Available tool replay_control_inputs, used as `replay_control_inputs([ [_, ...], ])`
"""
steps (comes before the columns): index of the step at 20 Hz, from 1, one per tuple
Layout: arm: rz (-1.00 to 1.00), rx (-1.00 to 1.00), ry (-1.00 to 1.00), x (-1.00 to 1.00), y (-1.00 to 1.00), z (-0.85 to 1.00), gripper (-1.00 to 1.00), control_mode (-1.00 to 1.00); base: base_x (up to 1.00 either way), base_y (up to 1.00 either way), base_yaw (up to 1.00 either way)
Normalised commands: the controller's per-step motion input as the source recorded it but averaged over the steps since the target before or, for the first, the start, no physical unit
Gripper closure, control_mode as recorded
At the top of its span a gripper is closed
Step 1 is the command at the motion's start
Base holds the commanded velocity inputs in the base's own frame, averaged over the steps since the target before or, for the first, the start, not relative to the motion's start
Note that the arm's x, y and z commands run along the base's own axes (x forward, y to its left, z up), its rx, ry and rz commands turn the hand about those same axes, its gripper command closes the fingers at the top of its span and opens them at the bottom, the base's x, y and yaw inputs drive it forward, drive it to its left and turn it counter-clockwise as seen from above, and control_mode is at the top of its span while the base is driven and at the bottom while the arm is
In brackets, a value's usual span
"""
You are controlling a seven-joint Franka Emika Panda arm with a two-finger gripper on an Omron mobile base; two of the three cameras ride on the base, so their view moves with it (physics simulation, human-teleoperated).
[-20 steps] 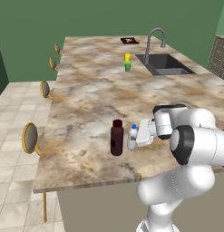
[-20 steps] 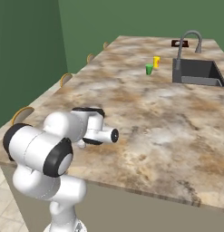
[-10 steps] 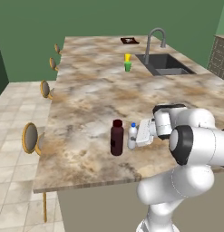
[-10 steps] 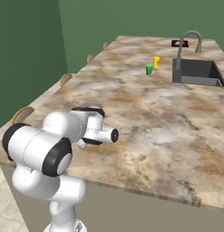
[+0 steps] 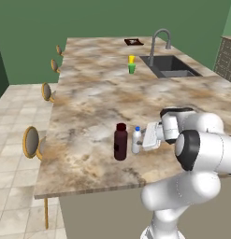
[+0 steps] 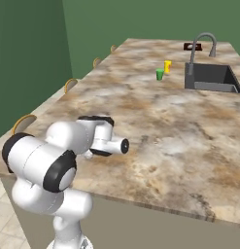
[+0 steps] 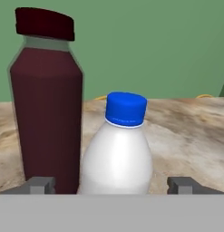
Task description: Place the drinks on the dining counter in a tight cluster.
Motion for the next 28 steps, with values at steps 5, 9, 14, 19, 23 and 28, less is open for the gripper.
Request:
replay_control_inputs([
  [5,0.0,0.0,0.0,-0.05,-0.4,0.21,-1.0,-1.0,0.0,0.0,0.0],
  [9,-0.04,0.0,0.06,-0.08,-0.36,0.44,-1.0,-1.0,0.0,0.0,0.0],
  [14,-0.13,-0.01,0.24,-0.12,-0.32,0.47,-1.0,-1.0,0.0,0.0,0.0],
  [19,-0.21,-0.08,0.32,-0.13,-0.22,0.36,-1.0,-1.0,0.0,0.0,0.0],
  [23,-0.32,-0.17,0.35,-0.07,0.06,0.23,-1.0,-1.0,0.0,0.0,0.0],
  [28,-0.42,-0.16,0.34,-0.29,0.11,0.04,-1.0,-1.0,0.0,0.0,0.0],
])
